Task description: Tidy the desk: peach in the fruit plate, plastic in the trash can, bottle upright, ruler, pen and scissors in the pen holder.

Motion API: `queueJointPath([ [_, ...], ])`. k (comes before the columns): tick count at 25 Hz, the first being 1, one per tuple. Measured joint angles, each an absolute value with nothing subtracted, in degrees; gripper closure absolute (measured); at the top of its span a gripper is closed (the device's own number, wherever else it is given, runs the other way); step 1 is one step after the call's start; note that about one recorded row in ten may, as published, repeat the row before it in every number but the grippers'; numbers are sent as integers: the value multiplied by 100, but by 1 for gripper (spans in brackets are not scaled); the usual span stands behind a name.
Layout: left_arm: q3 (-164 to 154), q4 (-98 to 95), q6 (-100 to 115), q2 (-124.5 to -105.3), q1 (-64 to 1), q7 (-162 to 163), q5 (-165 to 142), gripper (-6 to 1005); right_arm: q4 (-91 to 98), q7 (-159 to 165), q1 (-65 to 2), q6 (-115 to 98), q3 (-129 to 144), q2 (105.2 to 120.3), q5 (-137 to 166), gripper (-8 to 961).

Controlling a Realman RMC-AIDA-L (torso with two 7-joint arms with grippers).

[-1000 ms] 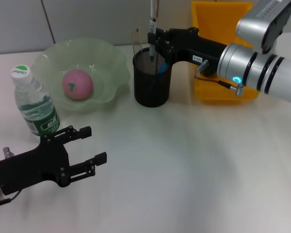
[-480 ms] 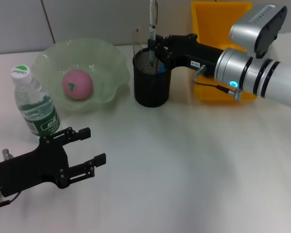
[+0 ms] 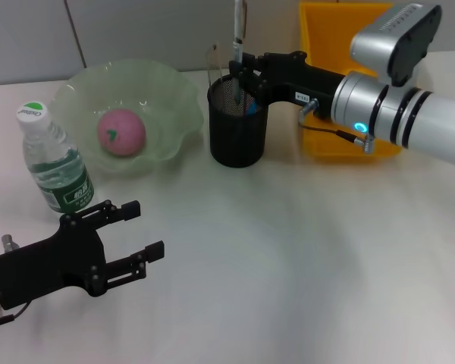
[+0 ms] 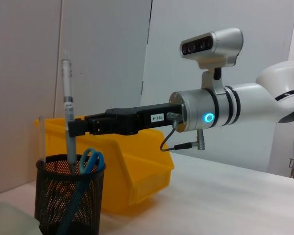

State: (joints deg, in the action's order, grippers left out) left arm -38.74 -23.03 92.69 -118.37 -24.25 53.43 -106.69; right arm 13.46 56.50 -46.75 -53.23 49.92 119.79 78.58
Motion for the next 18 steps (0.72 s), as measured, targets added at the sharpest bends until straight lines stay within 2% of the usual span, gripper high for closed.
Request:
queueJointPath([
  [3, -3864, -2302, 9280, -11831, -2422, 5343, -10669, 246, 1210, 5659, -4786, -5131, 4993, 11972, 7875, 822],
  [9, -3852, -2303, 9282, -11821, -2417, 5343, -10669, 246, 1175, 5668, -4813, -5122, 5007, 11970, 7888, 614],
  [14, -3845, -2302, 9287, -11821, -2413, 5344, -10670, 246, 1206, 5696, -4755, -5253, 4972, 11970, 7855, 404],
  [18, -3840, -2303, 9289, -11821, -2403, 5344, -10670, 246, 1293, 5854, -4677, -5399, 4938, 11971, 7847, 331],
])
